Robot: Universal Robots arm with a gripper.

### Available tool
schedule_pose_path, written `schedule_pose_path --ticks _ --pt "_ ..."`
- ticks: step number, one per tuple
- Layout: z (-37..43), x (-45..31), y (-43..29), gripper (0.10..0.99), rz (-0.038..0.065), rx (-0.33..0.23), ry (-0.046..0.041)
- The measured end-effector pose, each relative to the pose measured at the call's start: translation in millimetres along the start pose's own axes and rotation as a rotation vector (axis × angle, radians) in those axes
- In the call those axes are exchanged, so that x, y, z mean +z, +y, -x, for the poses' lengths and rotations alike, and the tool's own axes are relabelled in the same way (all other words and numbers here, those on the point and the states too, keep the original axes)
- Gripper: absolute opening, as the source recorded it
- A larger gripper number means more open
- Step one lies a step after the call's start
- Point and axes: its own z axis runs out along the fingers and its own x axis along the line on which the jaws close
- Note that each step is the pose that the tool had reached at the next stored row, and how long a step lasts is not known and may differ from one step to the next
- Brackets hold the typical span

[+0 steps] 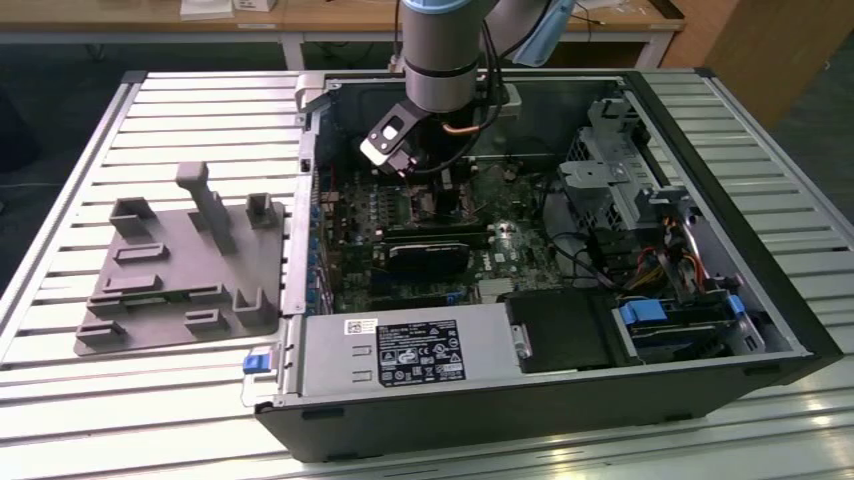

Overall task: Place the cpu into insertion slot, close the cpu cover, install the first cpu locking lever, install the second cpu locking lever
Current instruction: 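Place the cpu into insertion slot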

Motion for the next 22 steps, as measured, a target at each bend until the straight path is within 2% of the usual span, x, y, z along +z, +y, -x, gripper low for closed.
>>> schedule_pose_path --ticks 5,8,22 --pt "0.0 -0.1 0.0 0.529 0.000 0.000 0.0011" --pt "0.0 -0.1 0.0 0.529 0.000 0.000 0.0066" --pt "-0.1 0.8 0.0 0.541 0.000 0.000 0.0075"
